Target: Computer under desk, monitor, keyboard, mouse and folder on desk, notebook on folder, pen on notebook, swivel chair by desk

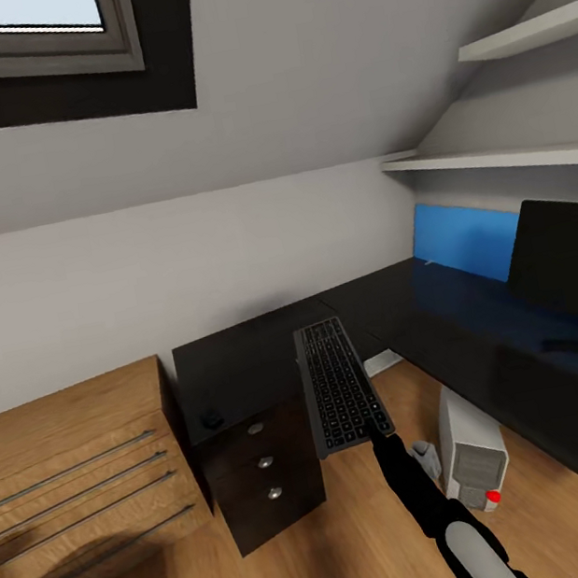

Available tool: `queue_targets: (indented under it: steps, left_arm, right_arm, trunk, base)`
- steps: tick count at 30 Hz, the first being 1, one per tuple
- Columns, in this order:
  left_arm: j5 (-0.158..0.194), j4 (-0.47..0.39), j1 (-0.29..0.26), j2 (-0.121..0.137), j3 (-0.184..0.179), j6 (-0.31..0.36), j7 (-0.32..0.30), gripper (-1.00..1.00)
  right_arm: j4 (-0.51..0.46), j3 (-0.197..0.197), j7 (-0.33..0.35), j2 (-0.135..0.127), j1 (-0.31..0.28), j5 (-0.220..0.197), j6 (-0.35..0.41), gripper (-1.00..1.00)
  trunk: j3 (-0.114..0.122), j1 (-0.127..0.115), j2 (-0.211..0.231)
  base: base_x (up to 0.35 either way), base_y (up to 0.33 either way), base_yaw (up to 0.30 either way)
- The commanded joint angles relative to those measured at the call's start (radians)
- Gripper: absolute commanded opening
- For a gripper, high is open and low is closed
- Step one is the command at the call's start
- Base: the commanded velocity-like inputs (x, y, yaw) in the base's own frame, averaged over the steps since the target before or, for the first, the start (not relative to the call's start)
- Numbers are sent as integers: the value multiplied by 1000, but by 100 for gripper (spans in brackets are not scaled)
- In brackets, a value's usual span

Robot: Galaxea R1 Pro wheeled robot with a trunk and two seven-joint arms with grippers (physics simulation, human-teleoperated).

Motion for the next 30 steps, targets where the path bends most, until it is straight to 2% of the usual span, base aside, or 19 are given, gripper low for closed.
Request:
queue_targets:
  steps: [1,7,16,21,30]
  left_arm:
    - [-1,-1,0,-1,2,-2,1,100]
    - [-1,7,0,-1,2,-2,-1,100]
    - [-1,8,0,-1,2,-2,0,100]
    - [-1,8,0,-1,2,-2,0,100]
    - [-1,9,0,-1,2,-2,0,100]
  right_arm:
    - [0,0,5,1,-1,-12,0,-100]
    - [18,-4,0,3,-1,-8,-16,-100]
    - [20,-12,3,0,-1,-9,-80,-100]
    - [20,-12,4,-1,-1,-9,-83,-100]
    - [22,-13,1,1,-1,-8,-85,-100]
  trunk:
    - [-1,0,-1]
    - [-1,0,-1]
    - [-2,0,-1]
    - [-2,0,-1]
    - [-2,0,-1]
  base:
    - [-2,2,0]
    - [0,0,-128]
    - [-60,57,-188]
    - [-1,1,-4]
    - [-91,100,-242]
